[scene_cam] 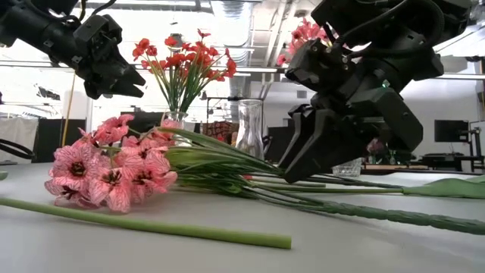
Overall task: Sort flowers into vase by color
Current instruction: Put the pink flower into the top right transparent vase
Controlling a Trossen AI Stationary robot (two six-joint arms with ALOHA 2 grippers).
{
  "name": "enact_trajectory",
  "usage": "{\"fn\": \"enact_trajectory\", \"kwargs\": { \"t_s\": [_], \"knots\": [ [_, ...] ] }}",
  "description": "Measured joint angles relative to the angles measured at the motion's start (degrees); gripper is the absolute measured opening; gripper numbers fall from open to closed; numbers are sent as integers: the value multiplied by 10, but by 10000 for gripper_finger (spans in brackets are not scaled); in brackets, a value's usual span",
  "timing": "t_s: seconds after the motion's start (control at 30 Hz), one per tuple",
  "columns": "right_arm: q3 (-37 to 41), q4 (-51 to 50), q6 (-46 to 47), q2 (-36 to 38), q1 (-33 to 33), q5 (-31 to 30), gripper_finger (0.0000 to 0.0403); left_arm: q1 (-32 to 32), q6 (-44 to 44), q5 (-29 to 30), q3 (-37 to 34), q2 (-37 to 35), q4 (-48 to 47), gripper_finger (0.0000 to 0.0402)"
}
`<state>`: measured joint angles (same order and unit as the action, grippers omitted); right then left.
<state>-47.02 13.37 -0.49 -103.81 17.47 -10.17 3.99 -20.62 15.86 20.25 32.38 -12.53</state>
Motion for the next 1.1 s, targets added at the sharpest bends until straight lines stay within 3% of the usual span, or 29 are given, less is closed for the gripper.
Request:
{"fn": "enact_trajectory", "kwargs": {
  "t_s": [0.17,0.63,0.93,1.1],
  "knots": [
    [0,0,1,0,0,0,132,0,0,0,0,0,0,210],
    [0,-9,29,0,0,3,23,0,1,0,0,0,0,210],
    [1,-11,40,21,1,-3,19,0,1,0,0,0,0,210],
    [1,-52,30,82,1,-56,19,0,13,5,0,0,7,210]
  ]
}}
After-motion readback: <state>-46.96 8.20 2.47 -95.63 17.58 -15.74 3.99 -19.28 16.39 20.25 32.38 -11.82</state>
